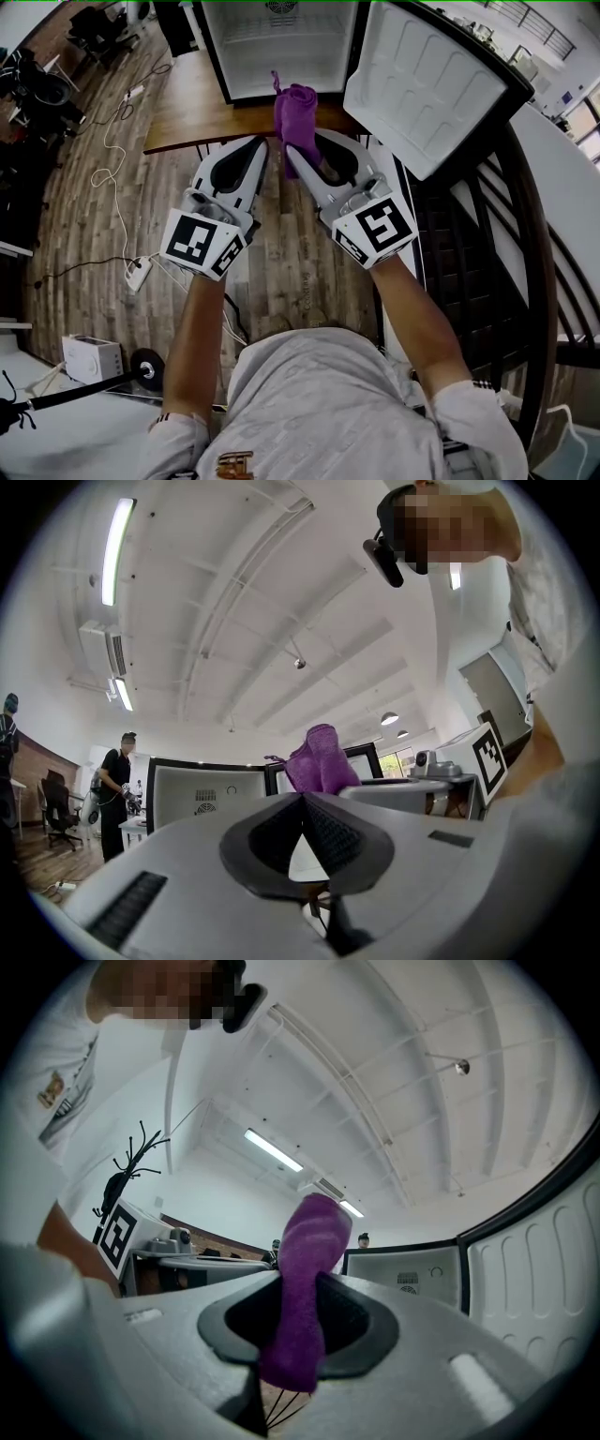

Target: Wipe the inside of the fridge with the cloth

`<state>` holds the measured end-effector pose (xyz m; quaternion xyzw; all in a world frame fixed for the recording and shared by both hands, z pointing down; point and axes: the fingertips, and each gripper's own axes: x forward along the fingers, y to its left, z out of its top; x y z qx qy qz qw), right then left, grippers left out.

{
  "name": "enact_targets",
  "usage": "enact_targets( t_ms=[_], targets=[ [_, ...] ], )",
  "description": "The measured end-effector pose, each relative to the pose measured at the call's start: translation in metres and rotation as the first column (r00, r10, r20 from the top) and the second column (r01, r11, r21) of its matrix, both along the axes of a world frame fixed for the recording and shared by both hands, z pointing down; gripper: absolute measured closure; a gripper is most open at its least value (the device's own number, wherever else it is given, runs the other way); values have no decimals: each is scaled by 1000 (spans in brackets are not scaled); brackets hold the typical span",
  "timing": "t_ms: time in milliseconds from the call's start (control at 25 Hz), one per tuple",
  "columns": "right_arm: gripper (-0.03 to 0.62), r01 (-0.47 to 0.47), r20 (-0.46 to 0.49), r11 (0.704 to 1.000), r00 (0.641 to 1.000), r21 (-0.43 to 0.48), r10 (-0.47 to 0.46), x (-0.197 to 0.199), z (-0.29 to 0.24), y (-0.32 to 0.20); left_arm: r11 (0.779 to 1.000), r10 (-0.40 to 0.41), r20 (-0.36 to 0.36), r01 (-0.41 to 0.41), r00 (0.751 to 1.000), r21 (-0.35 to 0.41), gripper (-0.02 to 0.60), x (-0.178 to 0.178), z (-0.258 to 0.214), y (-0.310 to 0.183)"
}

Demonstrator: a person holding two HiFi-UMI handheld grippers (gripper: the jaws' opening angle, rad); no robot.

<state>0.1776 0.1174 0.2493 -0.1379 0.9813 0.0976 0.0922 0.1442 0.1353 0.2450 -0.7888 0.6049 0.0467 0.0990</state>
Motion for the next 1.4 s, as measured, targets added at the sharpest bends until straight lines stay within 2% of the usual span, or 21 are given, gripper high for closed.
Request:
enact_targets(
  t_ms=[520,800,1040,1400],
  targets=[
    [490,68,-18,998,998,12,-67,14,2,-28,998,-69,9,69,998,2,581,14,0,-26],
    [489,81,-14,997,997,20,-80,9,2,-46,996,-94,9,94,996,2,581,7,1,-44],
    [489,71,-28,997,997,39,-70,-9,5,-60,996,-91,0,91,996,17,581,-15,2,-60],
    [489,38,-51,997,998,63,-35,-69,7,-97,998,-58,-10,58,998,33,581,-74,4,-102]
  ],
)
